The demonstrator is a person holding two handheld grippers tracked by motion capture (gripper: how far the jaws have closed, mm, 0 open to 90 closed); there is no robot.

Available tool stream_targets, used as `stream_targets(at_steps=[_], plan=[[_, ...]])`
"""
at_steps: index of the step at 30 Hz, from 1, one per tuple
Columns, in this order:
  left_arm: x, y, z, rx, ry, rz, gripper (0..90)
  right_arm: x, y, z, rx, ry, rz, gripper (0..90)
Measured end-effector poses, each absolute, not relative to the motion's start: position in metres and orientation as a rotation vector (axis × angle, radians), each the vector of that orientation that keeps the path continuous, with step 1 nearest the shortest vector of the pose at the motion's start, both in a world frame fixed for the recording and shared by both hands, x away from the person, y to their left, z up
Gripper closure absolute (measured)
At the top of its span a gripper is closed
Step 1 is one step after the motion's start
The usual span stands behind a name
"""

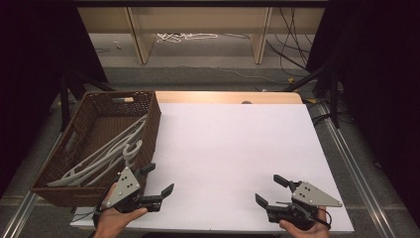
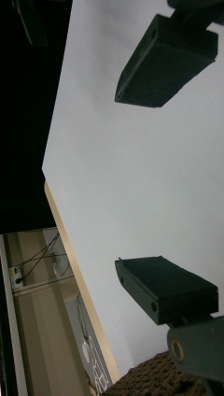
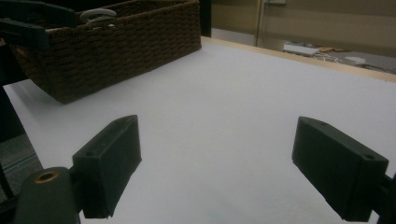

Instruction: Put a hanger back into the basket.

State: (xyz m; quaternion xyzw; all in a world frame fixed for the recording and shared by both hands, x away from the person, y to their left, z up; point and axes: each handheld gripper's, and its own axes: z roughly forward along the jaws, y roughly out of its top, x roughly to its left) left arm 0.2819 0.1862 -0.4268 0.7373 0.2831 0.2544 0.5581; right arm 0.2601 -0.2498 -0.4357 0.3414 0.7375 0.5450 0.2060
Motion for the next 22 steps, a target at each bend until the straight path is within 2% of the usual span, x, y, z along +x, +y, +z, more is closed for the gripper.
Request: stream_targets(at_steps=[22], plan=[[0.2844,0.1888,-0.4298,1.737,0.679,0.609,16.1,0.2614,-0.2507,-0.4347,0.948,2.015,1.508,16.4]])
